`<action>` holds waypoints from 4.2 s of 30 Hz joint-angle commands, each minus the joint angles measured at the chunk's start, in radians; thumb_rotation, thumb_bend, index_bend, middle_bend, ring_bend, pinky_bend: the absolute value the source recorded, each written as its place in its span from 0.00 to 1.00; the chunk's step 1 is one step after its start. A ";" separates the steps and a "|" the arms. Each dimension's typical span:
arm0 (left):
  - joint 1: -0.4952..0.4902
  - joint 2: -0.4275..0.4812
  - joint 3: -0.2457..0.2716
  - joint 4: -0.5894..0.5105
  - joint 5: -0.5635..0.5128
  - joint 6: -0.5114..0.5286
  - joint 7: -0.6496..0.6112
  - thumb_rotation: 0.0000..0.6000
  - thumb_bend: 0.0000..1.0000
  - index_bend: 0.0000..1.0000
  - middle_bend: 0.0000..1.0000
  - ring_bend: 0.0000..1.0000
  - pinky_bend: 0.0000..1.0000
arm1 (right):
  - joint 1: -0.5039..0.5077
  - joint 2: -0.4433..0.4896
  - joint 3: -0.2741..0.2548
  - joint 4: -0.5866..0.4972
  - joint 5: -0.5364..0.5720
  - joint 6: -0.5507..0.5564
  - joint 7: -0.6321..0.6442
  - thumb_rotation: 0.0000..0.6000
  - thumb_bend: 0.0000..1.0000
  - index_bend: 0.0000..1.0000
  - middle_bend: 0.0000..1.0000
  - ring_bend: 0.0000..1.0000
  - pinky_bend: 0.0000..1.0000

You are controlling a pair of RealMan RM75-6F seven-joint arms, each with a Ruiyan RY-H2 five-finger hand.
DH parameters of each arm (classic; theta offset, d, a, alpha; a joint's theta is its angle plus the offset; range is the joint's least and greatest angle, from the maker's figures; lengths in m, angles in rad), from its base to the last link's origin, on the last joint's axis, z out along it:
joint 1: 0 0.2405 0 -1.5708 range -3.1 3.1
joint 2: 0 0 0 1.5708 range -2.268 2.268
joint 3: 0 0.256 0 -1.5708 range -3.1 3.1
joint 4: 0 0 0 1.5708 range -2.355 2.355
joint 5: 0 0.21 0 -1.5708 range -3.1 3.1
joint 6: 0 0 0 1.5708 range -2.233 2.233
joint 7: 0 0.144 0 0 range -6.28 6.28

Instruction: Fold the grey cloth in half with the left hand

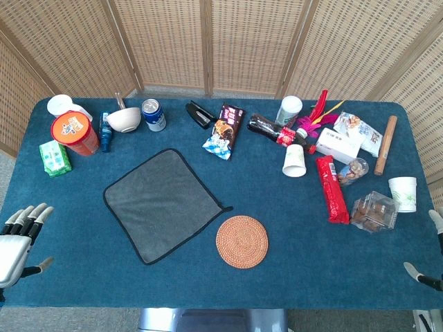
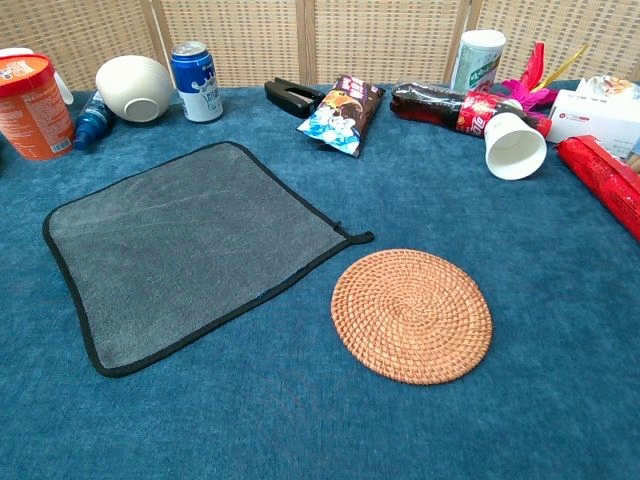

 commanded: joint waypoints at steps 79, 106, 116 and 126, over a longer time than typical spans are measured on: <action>-1.047 -0.617 -0.208 0.597 -0.511 -0.861 0.525 1.00 0.32 0.30 0.00 0.00 0.07 | 0.014 0.014 0.063 0.024 0.147 -0.040 0.042 1.00 0.00 0.00 0.00 0.00 0.00; -1.125 -0.709 -0.161 0.718 -0.587 -0.857 0.551 1.00 0.34 0.37 0.00 0.00 0.09 | 0.006 0.016 0.063 0.026 0.135 -0.029 0.055 1.00 0.00 0.00 0.00 0.00 0.00; -1.137 -0.714 -0.150 0.719 -0.611 -0.852 0.564 1.00 0.34 0.41 0.00 0.00 0.09 | 0.001 0.020 0.063 0.024 0.127 -0.022 0.066 1.00 0.00 0.00 0.00 0.00 0.00; -1.142 -0.707 -0.133 0.711 -0.625 -0.844 0.579 1.00 0.34 0.47 0.00 0.00 0.09 | -0.002 0.023 0.062 0.024 0.120 -0.018 0.077 1.00 0.00 0.00 0.00 0.00 0.00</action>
